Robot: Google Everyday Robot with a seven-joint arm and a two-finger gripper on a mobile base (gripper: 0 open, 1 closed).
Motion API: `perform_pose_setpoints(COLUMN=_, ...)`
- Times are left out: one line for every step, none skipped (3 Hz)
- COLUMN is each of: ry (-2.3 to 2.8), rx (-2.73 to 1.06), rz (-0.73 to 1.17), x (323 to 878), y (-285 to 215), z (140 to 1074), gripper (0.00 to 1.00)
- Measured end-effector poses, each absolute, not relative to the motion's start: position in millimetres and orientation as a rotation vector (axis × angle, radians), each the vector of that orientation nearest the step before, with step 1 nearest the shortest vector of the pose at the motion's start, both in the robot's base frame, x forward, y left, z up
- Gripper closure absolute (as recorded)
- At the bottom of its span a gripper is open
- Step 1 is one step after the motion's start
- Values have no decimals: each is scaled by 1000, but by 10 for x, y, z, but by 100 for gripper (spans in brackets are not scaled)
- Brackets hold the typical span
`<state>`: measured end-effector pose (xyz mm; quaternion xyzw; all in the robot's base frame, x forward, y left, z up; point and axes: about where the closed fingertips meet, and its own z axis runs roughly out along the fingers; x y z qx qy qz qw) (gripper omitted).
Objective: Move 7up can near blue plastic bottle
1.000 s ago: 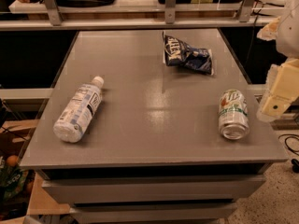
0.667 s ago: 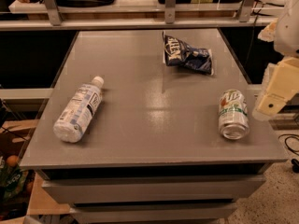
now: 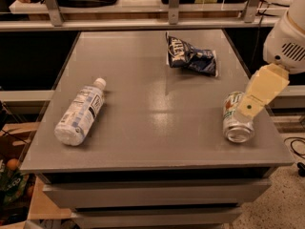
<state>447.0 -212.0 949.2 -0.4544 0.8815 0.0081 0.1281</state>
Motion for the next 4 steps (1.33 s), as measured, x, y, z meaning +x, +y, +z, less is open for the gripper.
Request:
perform_pose_setpoints(ry=2701, rx=-1070, rz=97, x=4495, y=-2161, z=9310, gripper=0)
perform_pose_setpoints(ry=2812, rx=-826, rz=155, x=4531, y=-2203, z=9190, gripper=0)
perform_pose_setpoints(ry=2913, rx=-587, rz=185, x=4604, y=-2184, z=9101, gripper=0)
perform_pose_setpoints(ry=2976, rx=-427, rz=176, x=4664, y=-2078, z=9002, gripper=0)
